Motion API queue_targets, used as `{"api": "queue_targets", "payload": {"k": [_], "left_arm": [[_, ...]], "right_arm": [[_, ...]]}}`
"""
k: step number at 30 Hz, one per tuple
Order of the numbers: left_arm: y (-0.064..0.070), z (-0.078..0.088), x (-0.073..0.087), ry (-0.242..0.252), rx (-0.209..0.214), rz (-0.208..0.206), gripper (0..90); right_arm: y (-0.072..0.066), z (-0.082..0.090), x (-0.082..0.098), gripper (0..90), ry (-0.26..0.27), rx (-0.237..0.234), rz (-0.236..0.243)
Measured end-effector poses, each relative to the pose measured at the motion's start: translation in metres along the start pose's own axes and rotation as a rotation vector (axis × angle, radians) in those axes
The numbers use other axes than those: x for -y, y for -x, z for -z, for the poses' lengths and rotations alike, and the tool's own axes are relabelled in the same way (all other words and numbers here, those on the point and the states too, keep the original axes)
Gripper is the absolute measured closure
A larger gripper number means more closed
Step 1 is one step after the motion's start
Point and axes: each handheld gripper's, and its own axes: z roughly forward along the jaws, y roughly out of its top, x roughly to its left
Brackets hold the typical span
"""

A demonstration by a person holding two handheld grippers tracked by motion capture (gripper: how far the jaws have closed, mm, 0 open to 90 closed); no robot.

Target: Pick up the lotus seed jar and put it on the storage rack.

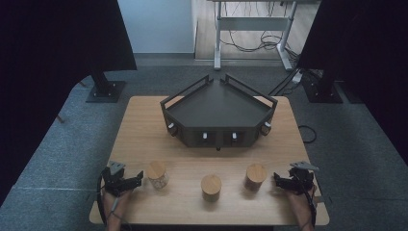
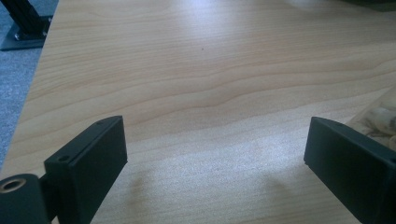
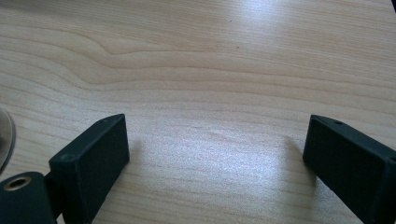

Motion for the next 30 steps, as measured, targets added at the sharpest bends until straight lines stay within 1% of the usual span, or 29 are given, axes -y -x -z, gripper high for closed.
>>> {"api": "queue_targets", "payload": {"k": [13, 21, 22, 30], "left_arm": [[0.0, 0.005, -0.003, 0.035, -0.001, -0.002, 6.0], [-0.001, 0.009, -0.004, 0.058, -0.004, 0.009, 6.0], [-0.002, 0.011, -0.004, 0.067, -0.002, 0.013, 6.0], [-0.002, 0.015, -0.006, 0.094, 0.002, 0.019, 6.0]], "right_arm": [[0.0, 0.0, 0.0, 6.3, 0.0, -0.001, 0.001], [0.0, 0.0, 0.0, 6.2, 0.0, -0.002, 0.002], [0.0, 0.0, 0.0, 6.2, 0.0, -0.002, 0.002], [0.0, 0.0, 0.0, 6.2, 0.0, -0.002, 0.002]]}}
